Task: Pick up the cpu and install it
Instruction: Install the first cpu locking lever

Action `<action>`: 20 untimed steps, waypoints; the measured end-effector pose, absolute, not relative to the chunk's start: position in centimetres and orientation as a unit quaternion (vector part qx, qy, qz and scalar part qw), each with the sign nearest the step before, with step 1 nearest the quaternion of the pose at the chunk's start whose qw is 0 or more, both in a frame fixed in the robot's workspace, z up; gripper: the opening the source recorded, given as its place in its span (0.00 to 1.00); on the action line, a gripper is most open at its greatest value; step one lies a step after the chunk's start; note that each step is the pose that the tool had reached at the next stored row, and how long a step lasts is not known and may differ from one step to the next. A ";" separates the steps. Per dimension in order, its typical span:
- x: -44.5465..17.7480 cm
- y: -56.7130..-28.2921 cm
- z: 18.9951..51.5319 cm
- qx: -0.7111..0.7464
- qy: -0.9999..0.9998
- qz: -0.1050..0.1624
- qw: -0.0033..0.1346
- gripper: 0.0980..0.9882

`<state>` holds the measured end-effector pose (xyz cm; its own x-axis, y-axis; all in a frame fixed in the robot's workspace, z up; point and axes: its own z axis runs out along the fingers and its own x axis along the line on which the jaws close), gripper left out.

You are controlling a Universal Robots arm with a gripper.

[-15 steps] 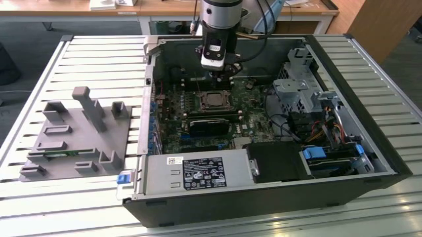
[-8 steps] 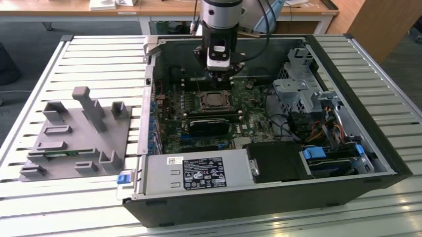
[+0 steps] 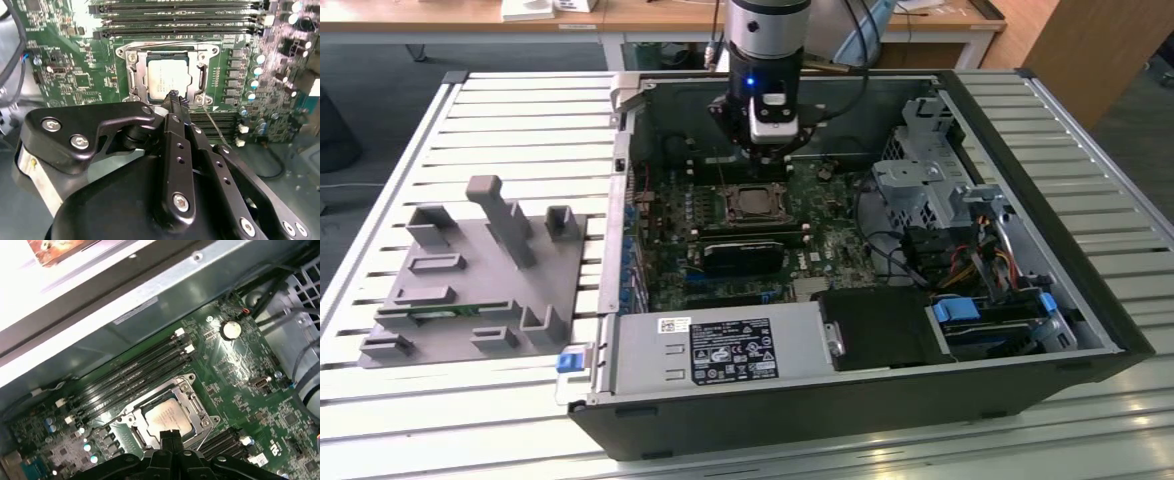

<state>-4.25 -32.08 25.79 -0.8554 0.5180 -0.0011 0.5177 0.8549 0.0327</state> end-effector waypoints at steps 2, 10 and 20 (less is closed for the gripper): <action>-4.2 -32.1 25.8 0.256 0.967 0.016 0.005 0.01; -4.2 -32.1 25.8 0.208 0.978 0.016 0.004 0.01; -4.2 -32.1 25.8 0.147 0.989 0.016 0.003 0.01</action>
